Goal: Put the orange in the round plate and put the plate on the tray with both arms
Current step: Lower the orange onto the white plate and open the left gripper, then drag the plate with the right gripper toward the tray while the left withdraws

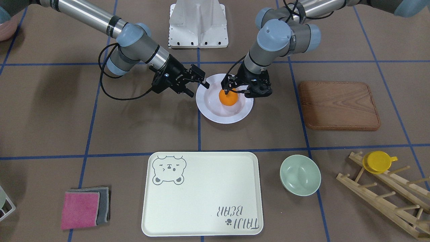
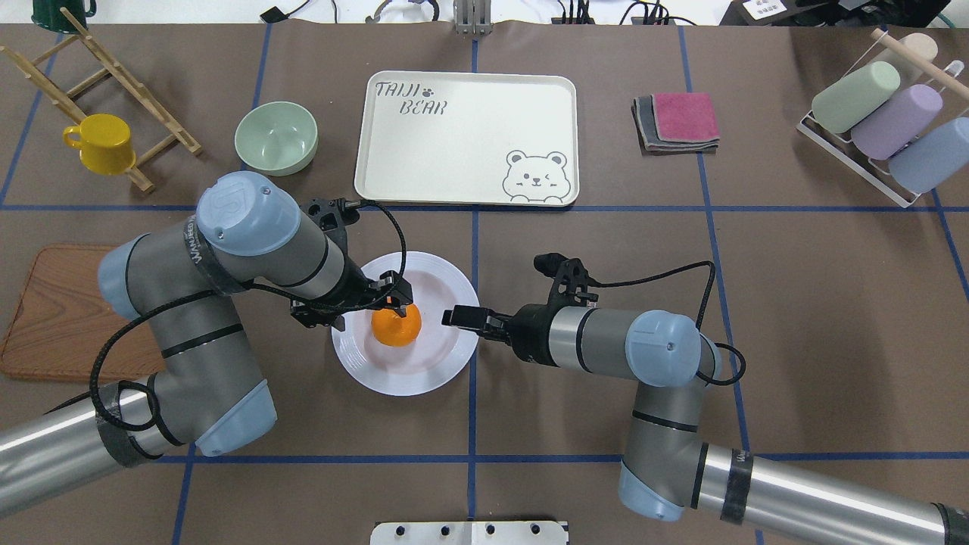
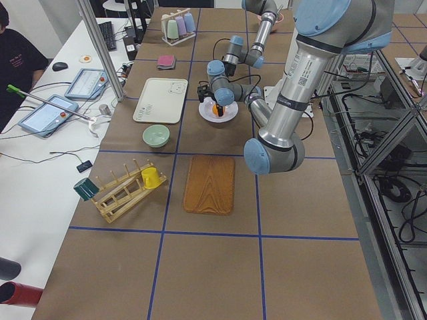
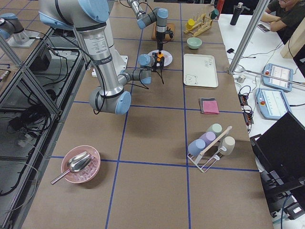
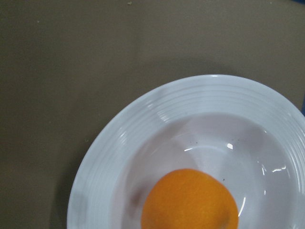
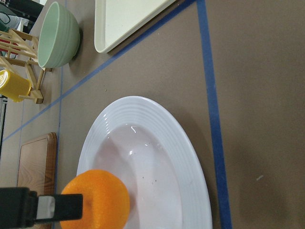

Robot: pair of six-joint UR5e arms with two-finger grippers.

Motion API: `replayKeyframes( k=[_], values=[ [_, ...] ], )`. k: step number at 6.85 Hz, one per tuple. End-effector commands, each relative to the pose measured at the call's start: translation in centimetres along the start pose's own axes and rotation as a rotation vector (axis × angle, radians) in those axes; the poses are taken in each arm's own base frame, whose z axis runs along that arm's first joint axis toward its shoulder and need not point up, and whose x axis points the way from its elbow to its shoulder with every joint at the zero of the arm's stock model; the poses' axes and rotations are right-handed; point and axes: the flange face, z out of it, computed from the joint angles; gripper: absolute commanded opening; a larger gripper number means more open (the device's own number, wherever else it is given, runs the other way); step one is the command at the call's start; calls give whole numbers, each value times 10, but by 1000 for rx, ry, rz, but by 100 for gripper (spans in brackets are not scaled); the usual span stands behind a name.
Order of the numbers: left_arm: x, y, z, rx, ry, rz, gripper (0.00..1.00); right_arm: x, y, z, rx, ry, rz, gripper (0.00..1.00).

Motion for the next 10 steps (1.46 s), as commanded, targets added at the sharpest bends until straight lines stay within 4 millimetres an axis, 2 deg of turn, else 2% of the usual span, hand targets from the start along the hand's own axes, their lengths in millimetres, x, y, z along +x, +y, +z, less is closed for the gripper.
replayKeyframes(
  k=[1, 2, 4, 5, 6, 7, 8, 9, 10],
  values=[
    [-2, -2, -2, 3, 0, 1, 97, -3, 0, 10, 1, 3, 0, 95],
    [-2, -4, -6, 9, 5, 0, 97, -4, 0, 10, 2, 2, 0, 94],
    [-7, -16, -18, 23, 14, -12, 97, -11, 3, 15, -3, -6, 3, 75],
    [-10, -21, -32, 40, 24, -16, 97, -17, 4, 18, -5, -13, 7, 67],
    [-16, -32, -45, 30, 34, 2, 97, -23, 4, 18, -5, -24, 9, 52],
    [-29, -49, -66, 12, 51, -4, 96, -26, 5, 15, -8, -60, 18, 29],
    [-44, -62, -86, 3, 68, -4, 96, -30, 4, 12, -10, -88, 43, 12],
    [-49, -71, -100, -1, 82, 5, 96, -47, 4, 10, -12, -132, 70, 0],
    [-57, -78, -108, -7, 88, -6, 96, -52, 3, 10, -3, -144, 88, 0]
  ],
)
